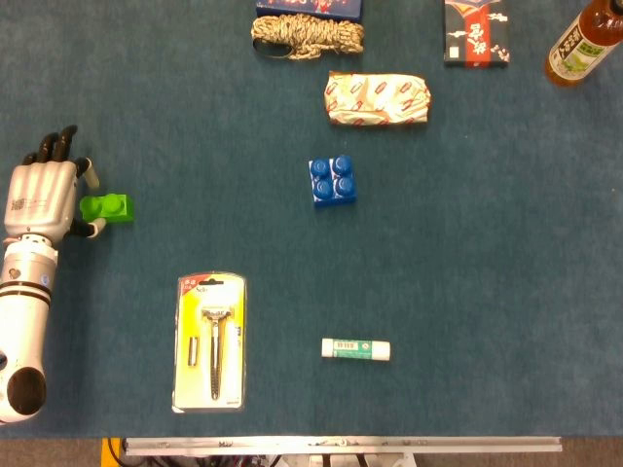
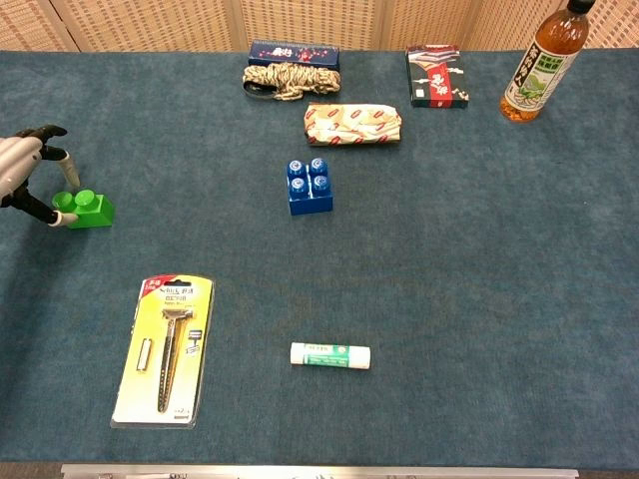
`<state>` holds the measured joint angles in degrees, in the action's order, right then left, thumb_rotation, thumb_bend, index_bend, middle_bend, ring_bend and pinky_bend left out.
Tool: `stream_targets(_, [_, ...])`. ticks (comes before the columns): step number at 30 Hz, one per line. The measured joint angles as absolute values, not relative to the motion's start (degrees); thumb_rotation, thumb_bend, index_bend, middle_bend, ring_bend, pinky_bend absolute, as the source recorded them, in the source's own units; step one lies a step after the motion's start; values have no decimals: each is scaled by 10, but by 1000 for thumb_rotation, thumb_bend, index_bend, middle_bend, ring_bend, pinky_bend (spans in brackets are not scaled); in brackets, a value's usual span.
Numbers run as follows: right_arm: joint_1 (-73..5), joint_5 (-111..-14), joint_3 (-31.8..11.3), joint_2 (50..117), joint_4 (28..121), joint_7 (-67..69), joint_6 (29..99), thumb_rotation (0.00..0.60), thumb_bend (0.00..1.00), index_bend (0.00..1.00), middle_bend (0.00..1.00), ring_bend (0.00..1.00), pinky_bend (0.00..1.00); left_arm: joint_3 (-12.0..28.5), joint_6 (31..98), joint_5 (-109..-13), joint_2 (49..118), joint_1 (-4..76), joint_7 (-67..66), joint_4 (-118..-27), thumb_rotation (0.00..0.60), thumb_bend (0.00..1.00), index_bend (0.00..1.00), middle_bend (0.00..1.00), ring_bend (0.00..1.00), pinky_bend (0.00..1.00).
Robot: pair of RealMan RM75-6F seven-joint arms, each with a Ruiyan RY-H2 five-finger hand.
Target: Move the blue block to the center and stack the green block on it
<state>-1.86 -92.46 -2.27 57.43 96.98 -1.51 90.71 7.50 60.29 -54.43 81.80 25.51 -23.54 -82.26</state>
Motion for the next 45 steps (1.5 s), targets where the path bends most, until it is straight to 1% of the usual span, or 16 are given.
stream_targets(8, [-18, -925, -23, 573, 970, -14, 906, 600, 226, 228, 168, 0, 99, 76, 593, -529, 822, 260, -236, -814, 600, 164, 437, 61, 61, 201])
stream_targets(14, [-18, -924, -24, 573, 970, -12, 906, 600, 226, 228, 168, 0, 99, 74, 589, -521, 824, 263, -236, -811, 600, 216, 443, 61, 61, 201])
stream_targets(24, [-18, -923, -24, 572, 970, -10, 905, 600, 226, 228, 168, 0, 99, 70, 587, -516, 823, 263, -232, -815, 600, 247, 512, 68, 61, 201])
stream_targets(28, [-17, -924, -24, 571, 970, -7, 908, 600, 226, 228, 168, 0, 99, 70, 592, -520, 820, 261, -229, -823, 600, 251, 521, 72, 60, 201])
stream_targets(37, [-11, -924, -27, 568, 969, 1, 920, 600, 226, 228, 168, 0, 99, 74, 618, -533, 789, 262, -242, -891, 600, 253, 523, 74, 60, 201])
stream_targets(45, [-6, -916, -31, 563, 970, 11, 927, 600, 226, 228, 168, 0, 99, 96, 637, -507, 755, 289, -306, -985, 600, 264, 526, 74, 61, 201])
